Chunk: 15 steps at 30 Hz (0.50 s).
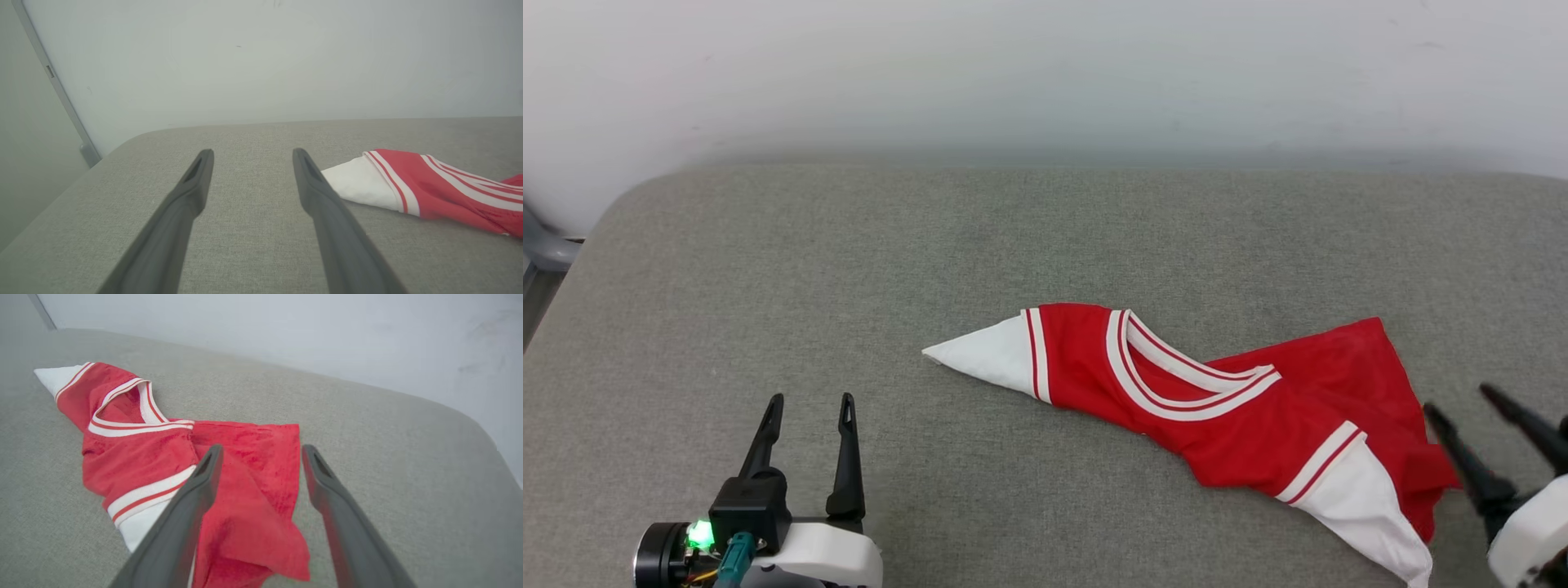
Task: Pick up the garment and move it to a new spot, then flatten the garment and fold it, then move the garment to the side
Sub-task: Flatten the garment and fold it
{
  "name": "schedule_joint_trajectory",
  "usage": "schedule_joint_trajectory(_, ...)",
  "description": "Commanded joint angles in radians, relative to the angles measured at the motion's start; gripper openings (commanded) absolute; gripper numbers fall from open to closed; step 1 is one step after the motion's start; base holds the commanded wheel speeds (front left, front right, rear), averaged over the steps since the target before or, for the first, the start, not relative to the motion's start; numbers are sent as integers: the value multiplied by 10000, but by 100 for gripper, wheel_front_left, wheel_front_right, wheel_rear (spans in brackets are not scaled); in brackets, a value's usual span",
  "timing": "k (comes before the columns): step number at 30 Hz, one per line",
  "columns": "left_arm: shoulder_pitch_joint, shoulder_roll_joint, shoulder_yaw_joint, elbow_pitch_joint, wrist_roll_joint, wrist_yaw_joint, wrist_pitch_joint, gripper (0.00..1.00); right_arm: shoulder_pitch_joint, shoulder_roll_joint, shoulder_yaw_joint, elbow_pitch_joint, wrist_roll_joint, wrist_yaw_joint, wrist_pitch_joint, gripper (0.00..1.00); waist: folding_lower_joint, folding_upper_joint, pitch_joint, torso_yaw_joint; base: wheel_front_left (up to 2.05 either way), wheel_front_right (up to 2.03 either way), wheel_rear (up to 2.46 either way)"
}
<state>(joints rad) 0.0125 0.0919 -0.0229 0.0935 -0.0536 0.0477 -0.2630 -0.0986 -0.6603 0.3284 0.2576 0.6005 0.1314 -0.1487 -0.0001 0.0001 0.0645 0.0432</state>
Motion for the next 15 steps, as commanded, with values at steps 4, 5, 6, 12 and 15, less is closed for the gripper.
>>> schedule_joint_trajectory(4, 43, 32, -41, -118, 115, -33, -25, 100, 45, -62, -1343, -1594, -671, -14, 1092, 100, 1, -1, 74, 7, 0, 0, 0)
schedule_joint_trajectory(5, 8, 31, -59, -145, 137, -41, -25, 100, -88, -157, -1502, -1884, -817, -12, 1394, 100, 1, -1, 122, 11, 0, 0, 0)
schedule_joint_trajectory(6, -36, 30, -70, -159, 155, -55, -25, 100, -243, -202, -1625, -2109, -871, -14, 1691, 100, 1, -1, 167, 18, 0, 0, 0)
schedule_joint_trajectory(12, -300, 34, -158, -239, 210, -119, -25, 100, -993, -844, -1497, -2703, -680, -12, 3677, 100, 1, -1, 505, 133, 0, 0, 0)
schedule_joint_trajectory(15, -504, 30, -198, -296, 254, -138, -25, 100, -1472, -1378, -1139, -2765, -210, -12, 5062, 100, 1, -1, 783, 233, 0, 0, 0)
